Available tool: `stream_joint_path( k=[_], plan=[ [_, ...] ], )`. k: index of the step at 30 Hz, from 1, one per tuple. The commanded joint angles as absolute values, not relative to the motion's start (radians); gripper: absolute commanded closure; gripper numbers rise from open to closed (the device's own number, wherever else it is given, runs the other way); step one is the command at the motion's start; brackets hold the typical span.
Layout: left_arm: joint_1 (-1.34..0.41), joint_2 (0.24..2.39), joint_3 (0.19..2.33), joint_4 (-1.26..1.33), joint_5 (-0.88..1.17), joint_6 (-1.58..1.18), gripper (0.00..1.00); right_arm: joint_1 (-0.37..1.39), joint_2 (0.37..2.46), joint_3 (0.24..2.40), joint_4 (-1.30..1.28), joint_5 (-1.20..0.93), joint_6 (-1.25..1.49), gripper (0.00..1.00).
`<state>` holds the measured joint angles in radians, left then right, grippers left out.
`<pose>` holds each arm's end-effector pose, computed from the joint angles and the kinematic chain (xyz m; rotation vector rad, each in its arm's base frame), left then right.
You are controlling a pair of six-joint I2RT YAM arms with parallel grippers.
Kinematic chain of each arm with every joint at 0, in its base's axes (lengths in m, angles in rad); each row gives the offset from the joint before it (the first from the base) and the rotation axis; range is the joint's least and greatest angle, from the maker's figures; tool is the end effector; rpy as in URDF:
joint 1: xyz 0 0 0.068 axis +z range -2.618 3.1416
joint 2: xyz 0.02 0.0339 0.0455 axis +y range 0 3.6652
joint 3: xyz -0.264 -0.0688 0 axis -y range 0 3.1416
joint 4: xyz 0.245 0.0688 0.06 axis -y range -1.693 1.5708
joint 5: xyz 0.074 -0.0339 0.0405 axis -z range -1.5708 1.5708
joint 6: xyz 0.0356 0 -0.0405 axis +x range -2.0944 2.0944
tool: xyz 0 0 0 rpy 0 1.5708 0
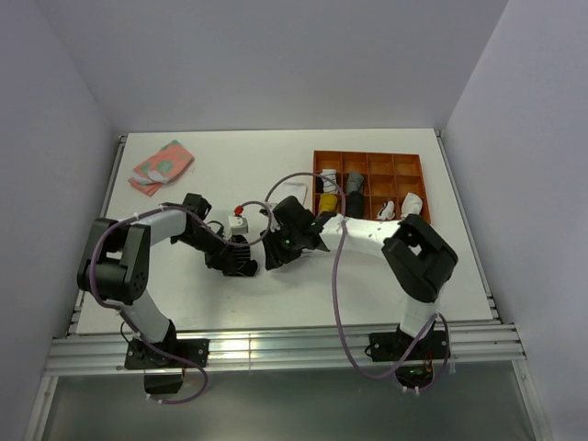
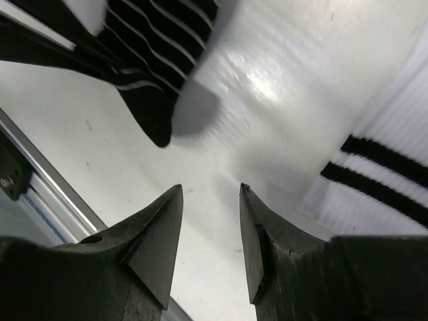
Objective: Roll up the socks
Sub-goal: Roll the sock at the center of the board.
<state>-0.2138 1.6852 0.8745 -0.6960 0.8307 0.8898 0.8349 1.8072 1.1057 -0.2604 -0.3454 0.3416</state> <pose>0.2570 -0.0827 0.1417 1.4000 2.2039 -1.0585 0.2389 0.2817 0.1697 -0.8007 2.5755 0.8604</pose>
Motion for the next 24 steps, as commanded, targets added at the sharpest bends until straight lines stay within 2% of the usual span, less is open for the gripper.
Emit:
stream_joint_path(
  k=[1,5,9,14,24],
  plan=[
    [-0.196,1.753,0.931,-0.888,0.821,1.022,0.99,0.845,1.691,1.065,-0.083,-0.264,0.299,0.53],
    [-0.173,1.827,0.997,-1.007,0.816,1.095,1.00,0.900,1.634,1.051,-0.028,-0.181,0.215,0.50],
    [-0.164,1.896,1.067,-1.117,0.827,1.163,1.00,1.001,1.666,1.089,-0.015,-0.050,0.092,0.50],
    [-0.150,1.977,1.107,-1.196,0.834,1.219,1.00,1.089,1.684,1.055,0.090,-0.020,0.037,0.50],
    [-0.143,2.057,1.161,-1.264,0.828,1.242,1.00,1.219,1.772,1.092,0.114,0.081,-0.041,0.48]
  ],
)
